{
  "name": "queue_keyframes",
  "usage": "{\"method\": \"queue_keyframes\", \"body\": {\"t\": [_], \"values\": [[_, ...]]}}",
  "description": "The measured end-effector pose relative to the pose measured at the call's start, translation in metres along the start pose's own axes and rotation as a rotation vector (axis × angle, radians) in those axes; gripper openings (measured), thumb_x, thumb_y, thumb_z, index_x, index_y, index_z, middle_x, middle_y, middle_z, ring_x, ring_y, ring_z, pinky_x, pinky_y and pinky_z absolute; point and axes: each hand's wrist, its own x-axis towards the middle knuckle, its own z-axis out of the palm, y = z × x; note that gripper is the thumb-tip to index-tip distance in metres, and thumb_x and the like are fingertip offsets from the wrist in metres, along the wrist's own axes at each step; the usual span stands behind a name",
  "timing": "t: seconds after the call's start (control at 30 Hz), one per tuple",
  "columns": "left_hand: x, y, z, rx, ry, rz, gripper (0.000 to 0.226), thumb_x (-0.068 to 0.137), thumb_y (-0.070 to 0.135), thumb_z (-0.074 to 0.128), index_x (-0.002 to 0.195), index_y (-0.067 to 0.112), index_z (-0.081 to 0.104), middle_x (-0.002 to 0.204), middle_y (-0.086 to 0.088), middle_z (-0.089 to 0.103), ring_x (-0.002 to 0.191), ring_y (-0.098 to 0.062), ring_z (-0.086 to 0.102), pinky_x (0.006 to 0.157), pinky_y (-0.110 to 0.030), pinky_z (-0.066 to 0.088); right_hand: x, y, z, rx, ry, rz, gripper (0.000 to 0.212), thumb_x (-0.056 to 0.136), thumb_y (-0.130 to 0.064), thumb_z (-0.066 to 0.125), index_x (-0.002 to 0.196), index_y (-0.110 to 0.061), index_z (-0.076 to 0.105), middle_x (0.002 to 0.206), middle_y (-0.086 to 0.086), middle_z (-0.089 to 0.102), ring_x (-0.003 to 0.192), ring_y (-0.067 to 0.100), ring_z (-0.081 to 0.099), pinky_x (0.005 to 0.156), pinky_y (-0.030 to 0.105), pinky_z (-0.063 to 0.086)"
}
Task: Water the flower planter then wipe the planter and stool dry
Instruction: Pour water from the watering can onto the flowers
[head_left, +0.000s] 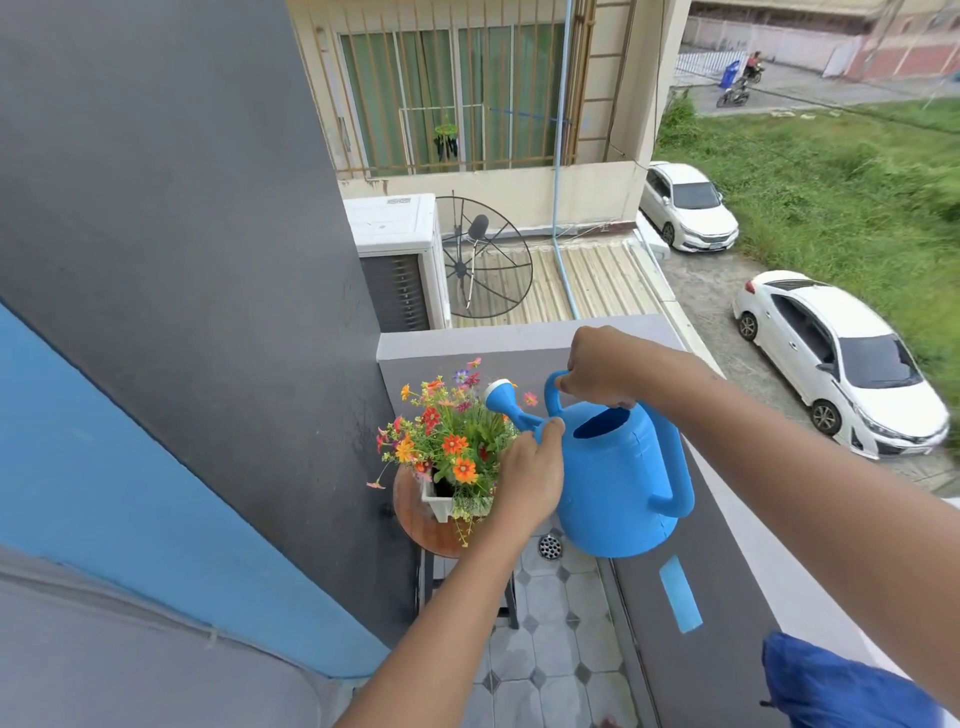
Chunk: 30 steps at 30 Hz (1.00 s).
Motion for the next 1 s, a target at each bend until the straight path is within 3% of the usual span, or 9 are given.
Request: {"method": "queue_keyframes", "body": {"t": [0.13, 0.3, 0.6, 0.8, 1.0], "values": [[0.003, 0.000, 0.010, -0.035, -0.030, -0.015, 0.056, 0.084, 0.056, 0.036, 0.078, 0.004, 0.054, 0.070, -0.008, 0.048, 0.065, -0.022, 0.049, 0.058, -0.037, 0.037, 0.000, 0.011, 0.001, 0.005, -0.014, 0.036, 0.029, 0.095, -0.019, 0.053, 0.069, -0.007, 0.048, 0.049, 0.011, 0.058, 0.040, 0.026, 0.053, 0.052, 0.029, 0.045], [0.003, -0.002, 0.018, 0.035, -0.059, 0.018, 0.044, 0.094, 0.046, 0.034, 0.063, 0.016, 0.037, 0.064, -0.003, 0.040, 0.055, -0.016, 0.037, 0.052, -0.030, 0.028, -0.003, 0.021, 0.005, 0.021, -0.030, 0.073, 0.027, 0.092, -0.018, 0.055, 0.070, -0.005, 0.051, 0.049, 0.012, 0.059, 0.042, 0.028, 0.054, 0.053, 0.029, 0.045], [-0.013, -0.014, 0.005, 0.018, -0.031, 0.020, 0.043, 0.091, 0.053, 0.034, 0.069, 0.017, 0.042, 0.068, -0.003, 0.044, 0.055, -0.015, 0.040, 0.049, -0.029, 0.030, -0.018, 0.003, 0.006, 0.052, -0.012, 0.004, 0.037, 0.094, -0.024, 0.058, 0.064, -0.010, 0.040, 0.051, 0.008, 0.048, 0.036, 0.023, 0.045, 0.045, 0.023, 0.038], [-0.026, -0.024, -0.025, 0.056, 0.028, 0.028, 0.051, 0.095, 0.054, 0.034, 0.080, 0.008, 0.050, 0.074, -0.009, 0.051, 0.060, -0.016, 0.046, 0.050, -0.029, 0.031, -0.028, -0.027, 0.011, 0.043, -0.026, -0.075, 0.031, 0.095, -0.031, 0.060, 0.074, -0.009, 0.052, 0.062, 0.007, 0.052, 0.044, 0.025, 0.052, 0.047, 0.027, 0.043], [-0.039, -0.040, -0.031, 0.087, 0.021, -0.025, 0.055, 0.092, 0.060, 0.032, 0.086, 0.009, 0.052, 0.079, -0.006, 0.053, 0.068, -0.018, 0.052, 0.057, -0.032, 0.041, -0.041, -0.038, 0.020, 0.030, -0.073, -0.060, 0.031, 0.095, -0.029, 0.058, 0.079, -0.003, 0.060, 0.048, 0.010, 0.049, 0.039, 0.026, 0.047, 0.044, 0.024, 0.038]]}}
